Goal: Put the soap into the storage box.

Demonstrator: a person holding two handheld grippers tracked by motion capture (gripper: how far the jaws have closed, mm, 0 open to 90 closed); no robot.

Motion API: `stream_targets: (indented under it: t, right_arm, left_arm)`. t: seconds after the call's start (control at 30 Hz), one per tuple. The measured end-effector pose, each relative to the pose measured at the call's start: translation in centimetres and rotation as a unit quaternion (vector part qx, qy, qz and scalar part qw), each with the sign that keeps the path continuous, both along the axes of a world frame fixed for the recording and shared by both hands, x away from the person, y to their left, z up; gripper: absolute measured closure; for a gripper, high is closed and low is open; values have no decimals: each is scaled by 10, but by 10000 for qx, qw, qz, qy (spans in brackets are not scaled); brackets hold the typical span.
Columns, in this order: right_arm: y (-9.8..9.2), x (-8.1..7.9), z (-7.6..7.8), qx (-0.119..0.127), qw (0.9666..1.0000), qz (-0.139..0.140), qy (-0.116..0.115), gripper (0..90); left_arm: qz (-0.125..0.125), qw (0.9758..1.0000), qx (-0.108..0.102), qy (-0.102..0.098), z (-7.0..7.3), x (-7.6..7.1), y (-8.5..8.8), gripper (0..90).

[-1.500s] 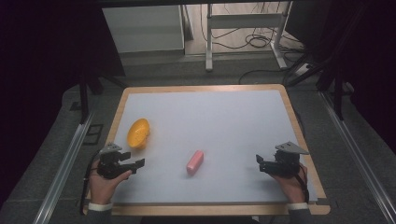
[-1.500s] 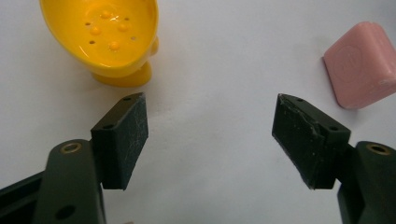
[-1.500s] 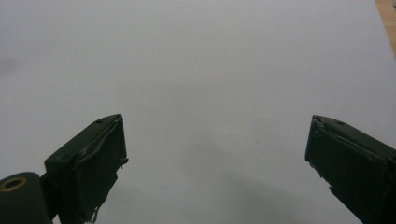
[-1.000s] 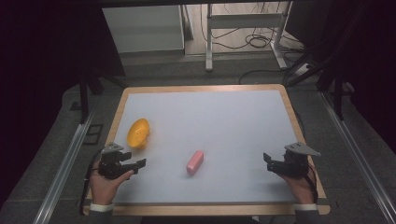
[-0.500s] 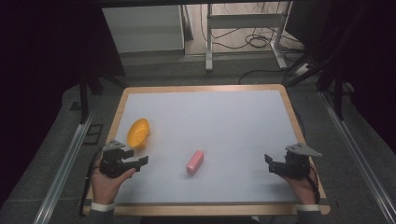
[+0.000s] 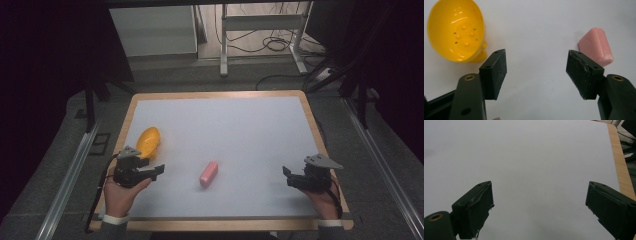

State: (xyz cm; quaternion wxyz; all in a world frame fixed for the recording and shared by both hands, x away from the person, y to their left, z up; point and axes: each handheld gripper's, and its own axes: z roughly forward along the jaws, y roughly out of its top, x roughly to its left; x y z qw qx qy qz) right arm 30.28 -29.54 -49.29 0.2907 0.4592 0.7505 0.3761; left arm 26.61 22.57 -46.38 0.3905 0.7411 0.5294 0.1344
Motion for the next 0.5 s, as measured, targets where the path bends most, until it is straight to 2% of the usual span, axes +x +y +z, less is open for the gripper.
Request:
stream_targets:
  t: [0.3, 0.37, 0.5]
  right_arm:
    - [-1, -1, 0, -11, 10000, -21, 24, 73]
    - [-1, -1, 0, -37, 10000, -8, 31, 73]
    - [-1, -1, 0, -53, 10000, -17, 29, 73]
  left_arm:
    - [-113, 9999, 29, -35, 4, 0, -7, 325]
    - [-138, 9999, -20, -35, 4, 0, -8, 319]
    - [-176, 9998, 37, -26, 5, 0, -12, 315]
